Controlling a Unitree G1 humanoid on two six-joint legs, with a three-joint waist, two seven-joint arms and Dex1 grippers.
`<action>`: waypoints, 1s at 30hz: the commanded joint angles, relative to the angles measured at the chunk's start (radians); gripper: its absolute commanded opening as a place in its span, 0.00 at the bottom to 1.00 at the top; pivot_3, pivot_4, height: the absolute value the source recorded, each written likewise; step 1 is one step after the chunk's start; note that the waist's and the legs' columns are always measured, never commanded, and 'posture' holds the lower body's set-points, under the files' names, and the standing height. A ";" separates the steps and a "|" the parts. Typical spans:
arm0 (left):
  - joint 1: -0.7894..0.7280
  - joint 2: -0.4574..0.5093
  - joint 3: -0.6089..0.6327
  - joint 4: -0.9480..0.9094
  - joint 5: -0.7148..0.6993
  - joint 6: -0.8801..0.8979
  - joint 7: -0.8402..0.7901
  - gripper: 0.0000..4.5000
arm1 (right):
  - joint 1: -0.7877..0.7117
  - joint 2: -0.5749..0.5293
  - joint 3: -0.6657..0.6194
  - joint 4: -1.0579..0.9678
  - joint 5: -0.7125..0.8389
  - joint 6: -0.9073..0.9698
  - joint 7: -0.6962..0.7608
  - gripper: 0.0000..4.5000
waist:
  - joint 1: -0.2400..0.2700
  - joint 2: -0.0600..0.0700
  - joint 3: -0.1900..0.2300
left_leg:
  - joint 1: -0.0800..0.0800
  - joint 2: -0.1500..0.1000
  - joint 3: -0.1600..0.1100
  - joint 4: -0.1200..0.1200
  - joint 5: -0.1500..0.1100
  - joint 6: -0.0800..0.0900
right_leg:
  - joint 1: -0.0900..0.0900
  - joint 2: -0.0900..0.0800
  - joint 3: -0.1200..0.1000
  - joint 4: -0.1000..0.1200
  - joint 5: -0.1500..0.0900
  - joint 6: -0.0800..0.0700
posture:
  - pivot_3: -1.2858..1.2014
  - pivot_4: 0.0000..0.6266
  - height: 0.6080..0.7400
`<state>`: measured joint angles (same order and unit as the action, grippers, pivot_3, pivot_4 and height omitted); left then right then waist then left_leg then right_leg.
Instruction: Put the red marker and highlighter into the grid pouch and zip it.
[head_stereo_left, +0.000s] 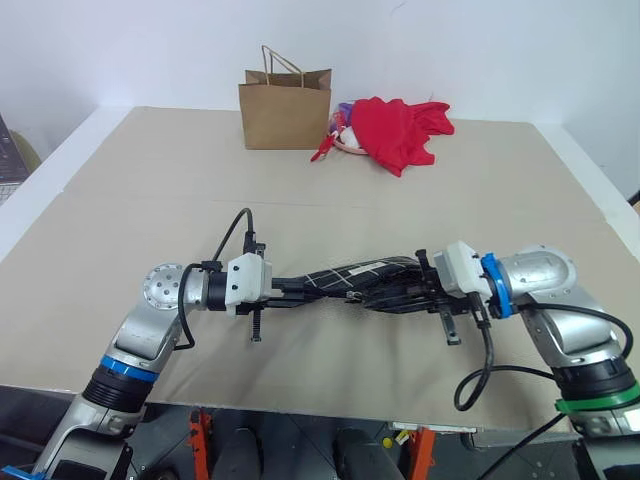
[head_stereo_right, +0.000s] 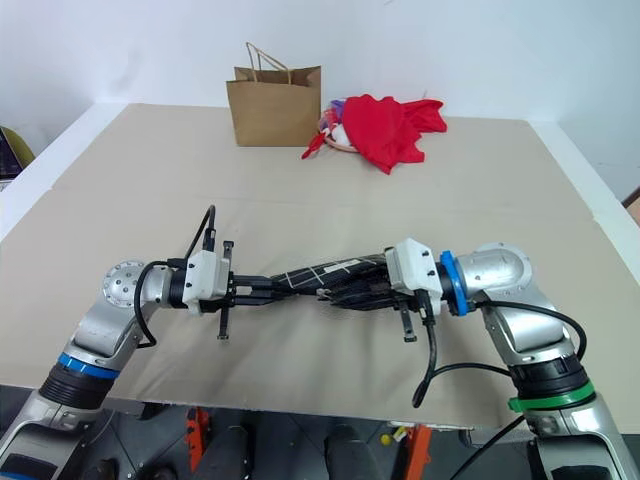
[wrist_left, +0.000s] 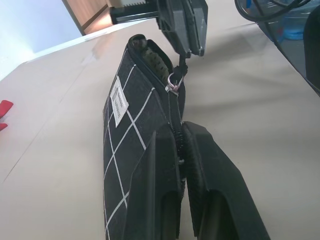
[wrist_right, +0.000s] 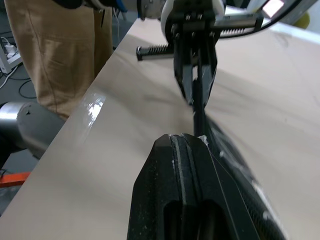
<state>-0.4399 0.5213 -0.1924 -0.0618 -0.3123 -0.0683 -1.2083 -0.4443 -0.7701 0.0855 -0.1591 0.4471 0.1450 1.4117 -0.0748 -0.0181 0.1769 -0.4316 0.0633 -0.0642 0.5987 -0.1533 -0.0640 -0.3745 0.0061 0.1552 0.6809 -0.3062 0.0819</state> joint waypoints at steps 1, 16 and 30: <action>-0.011 0.012 0.015 -0.011 0.003 -0.018 -0.001 0.00 | 0.023 -0.049 -0.078 0.006 0.017 -0.034 0.015 0.01 | 0.000 0.000 0.000 | 0.000 0.000 0.000 0.000 0.000 0.000 | 0.000 0.000 0.000 0.000 0.000 0.000 | 0.52 0.24 1.00; -0.012 0.080 0.047 0.057 0.004 -0.077 -0.054 0.00 | 0.237 -0.203 -0.318 0.152 -0.001 -0.102 -0.010 0.01 | 0.000 0.000 0.000 | 0.000 0.000 0.000 0.000 0.000 0.000 | 0.000 0.000 0.000 0.000 0.000 0.000 | 0.52 0.24 1.00; -0.045 0.096 0.117 0.047 -0.108 0.292 0.072 0.69 | 0.340 -0.078 -0.508 -0.027 0.231 0.259 -0.403 0.56 | -0.003 -0.001 0.000 | 0.000 0.000 0.000 0.000 0.000 0.000 | 0.000 0.000 0.000 0.000 0.000 0.000 | 0.52 0.24 1.00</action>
<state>-0.4841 0.6030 -0.1405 0.0240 -0.3823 0.1739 -1.1751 -0.0981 -0.8592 -0.3686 -0.1436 0.6282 0.3529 1.0803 -0.0778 -0.0186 0.1774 -0.4316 0.0633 -0.0648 0.5989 -0.1534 -0.0639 -0.3740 0.0062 0.1551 0.6811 -0.3061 0.0820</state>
